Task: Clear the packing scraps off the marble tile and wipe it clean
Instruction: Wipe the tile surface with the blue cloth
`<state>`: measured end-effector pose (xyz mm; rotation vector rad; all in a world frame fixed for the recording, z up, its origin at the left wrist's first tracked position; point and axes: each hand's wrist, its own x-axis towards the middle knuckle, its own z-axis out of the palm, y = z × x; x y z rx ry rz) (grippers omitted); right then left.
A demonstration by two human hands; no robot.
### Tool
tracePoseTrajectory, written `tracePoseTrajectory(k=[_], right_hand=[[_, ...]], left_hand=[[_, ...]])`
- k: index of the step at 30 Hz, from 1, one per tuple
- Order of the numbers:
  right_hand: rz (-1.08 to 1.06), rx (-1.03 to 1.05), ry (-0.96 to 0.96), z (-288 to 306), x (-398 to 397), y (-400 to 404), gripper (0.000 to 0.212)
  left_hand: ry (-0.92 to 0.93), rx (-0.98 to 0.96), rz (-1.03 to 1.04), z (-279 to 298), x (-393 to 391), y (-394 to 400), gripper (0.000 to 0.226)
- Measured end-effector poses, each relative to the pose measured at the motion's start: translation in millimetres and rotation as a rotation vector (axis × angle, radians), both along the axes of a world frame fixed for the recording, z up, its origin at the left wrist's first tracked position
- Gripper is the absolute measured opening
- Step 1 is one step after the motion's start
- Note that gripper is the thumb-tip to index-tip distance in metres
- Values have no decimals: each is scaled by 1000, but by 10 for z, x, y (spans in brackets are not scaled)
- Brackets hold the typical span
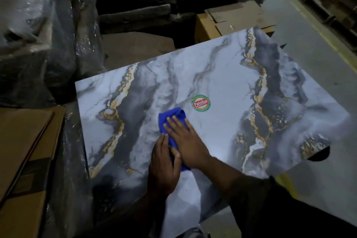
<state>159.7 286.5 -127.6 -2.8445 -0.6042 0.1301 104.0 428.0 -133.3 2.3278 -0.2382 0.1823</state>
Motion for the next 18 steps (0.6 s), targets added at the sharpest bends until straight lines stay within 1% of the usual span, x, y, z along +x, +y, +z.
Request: tracePoseTrajectory(k=[1, 3, 5, 7, 9, 11, 14, 18], right_hand=[[10, 34, -1, -5, -151, -57, 68], [-39, 74, -14, -31, -451, -257, 69], [-155, 20, -27, -51, -662, -534, 73], [-406, -47, -21, -24, -719, -785, 73], [-658, -96, -7, 5, -593, -897, 74], [-782, -120, -18, 13, -368, -879, 74], [-817, -115, -42, -55, 26, -836, 73], [-759, -101, -25, -74, 649, -788, 79]], left_hand=[[2, 16, 33, 12, 42, -13, 61], [2, 74, 76, 35, 198, -26, 61], [11, 143, 75, 52, 423, -27, 57], [-2, 263, 68, 63, 664, -34, 46], [-35, 410, 64, 49, 893, -57, 36], [-38, 462, 42, 3, 1083, -65, 39], [-72, 452, 18, -101, 1248, -66, 53], [-165, 481, 59, -217, 1247, -81, 53]])
